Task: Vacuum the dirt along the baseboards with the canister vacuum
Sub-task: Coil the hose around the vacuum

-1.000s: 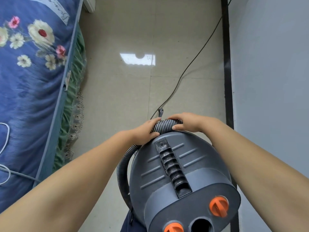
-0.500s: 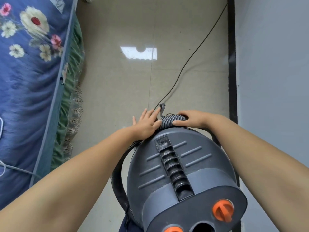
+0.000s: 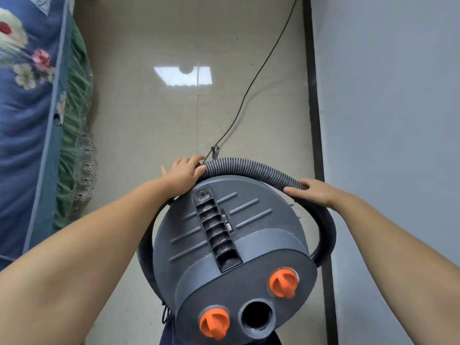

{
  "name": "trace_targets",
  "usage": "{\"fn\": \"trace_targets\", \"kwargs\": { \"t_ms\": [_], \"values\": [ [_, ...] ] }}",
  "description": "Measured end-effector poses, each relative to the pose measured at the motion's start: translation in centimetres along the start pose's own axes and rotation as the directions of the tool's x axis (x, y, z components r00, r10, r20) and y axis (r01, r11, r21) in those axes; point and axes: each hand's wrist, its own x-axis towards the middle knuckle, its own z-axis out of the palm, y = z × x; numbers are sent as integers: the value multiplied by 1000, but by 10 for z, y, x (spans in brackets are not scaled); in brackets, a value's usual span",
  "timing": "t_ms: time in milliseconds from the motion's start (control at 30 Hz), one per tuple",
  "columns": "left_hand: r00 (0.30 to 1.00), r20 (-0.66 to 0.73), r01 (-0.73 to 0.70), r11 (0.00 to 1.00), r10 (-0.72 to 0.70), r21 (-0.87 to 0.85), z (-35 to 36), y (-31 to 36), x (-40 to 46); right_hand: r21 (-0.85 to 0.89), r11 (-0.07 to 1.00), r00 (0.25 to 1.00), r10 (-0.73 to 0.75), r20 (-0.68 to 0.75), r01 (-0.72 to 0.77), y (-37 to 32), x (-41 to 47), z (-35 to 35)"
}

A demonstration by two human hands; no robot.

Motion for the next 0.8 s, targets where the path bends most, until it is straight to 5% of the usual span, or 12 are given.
{"fn": "trace_targets", "kwargs": {
  "t_ms": [267,400,500,567,667,733,800],
  "values": [
    [1000,-10,12,1000,-12,-9,-8,3,6,220,976,1000,14,-15,-10,79,-57,40],
    [994,-65,86,996,-89,-39,-10,24,-1,279,959,928,55,-369,54,95,-77,60],
    [967,-200,161,987,-157,1,-9,75,-29,287,951,876,43,-481,111,82,-83,54],
    [926,-378,19,998,6,63,-2,120,-66,264,959,875,34,-482,108,75,-90,43],
    [747,-554,-459,888,368,-28,44,185,-138,233,968,885,29,-465,91,70,-96,33],
    [803,-474,-528,800,362,-285,103,220,-185,207,976,893,28,-448,73,67,-99,30],
    [954,-145,-299,808,262,-507,170,241,-220,197,978,905,23,-425,68,63,-102,27]
  ]
}}
